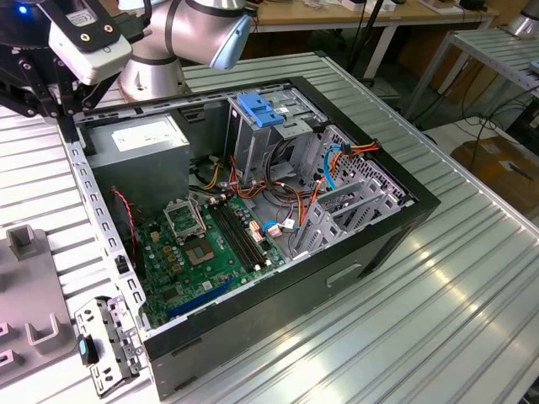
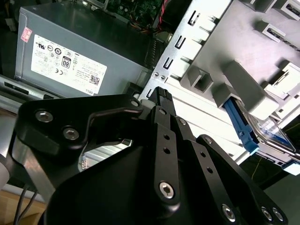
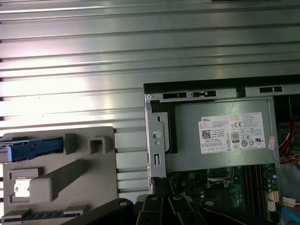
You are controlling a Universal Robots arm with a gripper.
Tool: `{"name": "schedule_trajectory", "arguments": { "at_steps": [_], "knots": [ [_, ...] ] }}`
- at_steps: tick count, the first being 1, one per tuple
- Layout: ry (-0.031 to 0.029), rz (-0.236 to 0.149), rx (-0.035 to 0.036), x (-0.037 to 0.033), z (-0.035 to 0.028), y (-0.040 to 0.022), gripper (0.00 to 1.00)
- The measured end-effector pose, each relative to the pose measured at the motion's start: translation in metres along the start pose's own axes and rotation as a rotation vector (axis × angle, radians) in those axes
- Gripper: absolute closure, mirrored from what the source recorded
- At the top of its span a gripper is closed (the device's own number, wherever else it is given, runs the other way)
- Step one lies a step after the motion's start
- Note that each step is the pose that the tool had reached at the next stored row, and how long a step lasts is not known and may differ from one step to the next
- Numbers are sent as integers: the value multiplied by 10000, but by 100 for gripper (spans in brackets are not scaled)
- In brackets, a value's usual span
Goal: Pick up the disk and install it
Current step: 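Reach for the disk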
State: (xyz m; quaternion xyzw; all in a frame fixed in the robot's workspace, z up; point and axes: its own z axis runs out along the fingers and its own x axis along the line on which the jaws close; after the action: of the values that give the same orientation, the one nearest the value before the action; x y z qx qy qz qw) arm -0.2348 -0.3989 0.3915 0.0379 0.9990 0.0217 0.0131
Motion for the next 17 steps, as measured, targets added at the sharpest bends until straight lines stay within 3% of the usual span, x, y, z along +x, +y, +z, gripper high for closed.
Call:
{"name": "schedule_trajectory", "arguments": {
  "at_steps": [10, 17],
  "knots": [
    [-1, -1, -1, 5, 2, -1, 89],
    [0, 0, 0, -40, 1, 3, 89]
  ]
}}
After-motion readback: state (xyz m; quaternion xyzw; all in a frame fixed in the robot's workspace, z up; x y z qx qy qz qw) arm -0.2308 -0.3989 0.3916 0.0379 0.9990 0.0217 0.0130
